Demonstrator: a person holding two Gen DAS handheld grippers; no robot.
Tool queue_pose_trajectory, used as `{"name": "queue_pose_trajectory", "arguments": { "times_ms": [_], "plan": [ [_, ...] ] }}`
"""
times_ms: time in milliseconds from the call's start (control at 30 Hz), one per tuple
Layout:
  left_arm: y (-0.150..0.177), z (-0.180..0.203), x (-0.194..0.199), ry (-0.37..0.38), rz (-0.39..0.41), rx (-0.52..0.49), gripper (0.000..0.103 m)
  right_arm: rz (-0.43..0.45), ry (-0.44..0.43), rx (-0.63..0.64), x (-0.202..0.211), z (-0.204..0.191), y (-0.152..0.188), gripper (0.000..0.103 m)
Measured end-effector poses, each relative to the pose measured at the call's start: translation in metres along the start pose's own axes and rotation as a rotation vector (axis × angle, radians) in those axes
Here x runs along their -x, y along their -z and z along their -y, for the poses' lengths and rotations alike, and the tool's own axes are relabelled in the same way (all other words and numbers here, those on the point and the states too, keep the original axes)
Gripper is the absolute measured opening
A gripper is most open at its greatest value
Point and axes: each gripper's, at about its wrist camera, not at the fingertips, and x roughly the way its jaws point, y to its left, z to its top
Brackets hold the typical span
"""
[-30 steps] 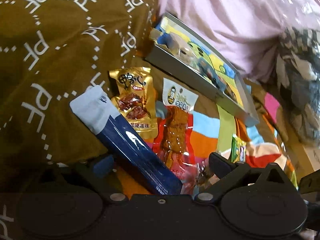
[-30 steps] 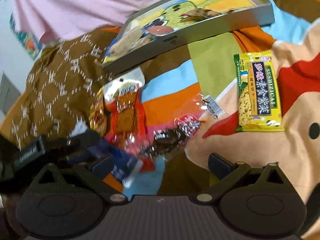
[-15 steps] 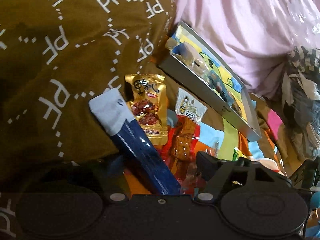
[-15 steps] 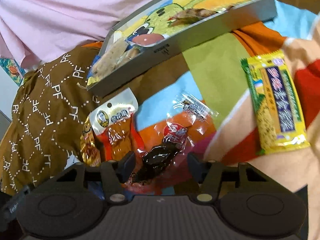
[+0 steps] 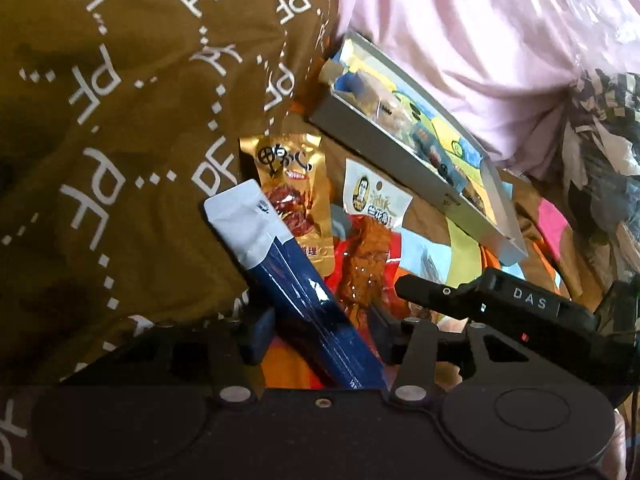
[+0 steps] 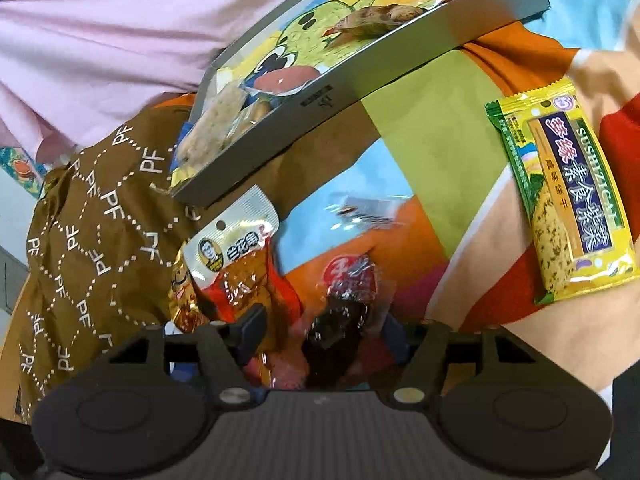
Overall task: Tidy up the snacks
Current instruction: 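Lower the right tool onto the brown jerky bag while the left tool approaches the blue stick pack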
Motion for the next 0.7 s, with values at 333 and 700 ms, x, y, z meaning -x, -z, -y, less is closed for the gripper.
{"name": "queue_pose_trajectory", "arguments": {
  "times_ms": [333,700],
  "plan": [
    [-0.001,0.003,-0.006,-0.01,-0.005,-0.04,0.047,-0.003,0.051,0.131,0.014,-0.008,0.014,0.048],
    [0.005,0.015,-0.01,0.07,-0.039,-0.091,0.047,-0.105,0.019,0.21,0.037,-0.008,0.043,0.043]
  ]
}}
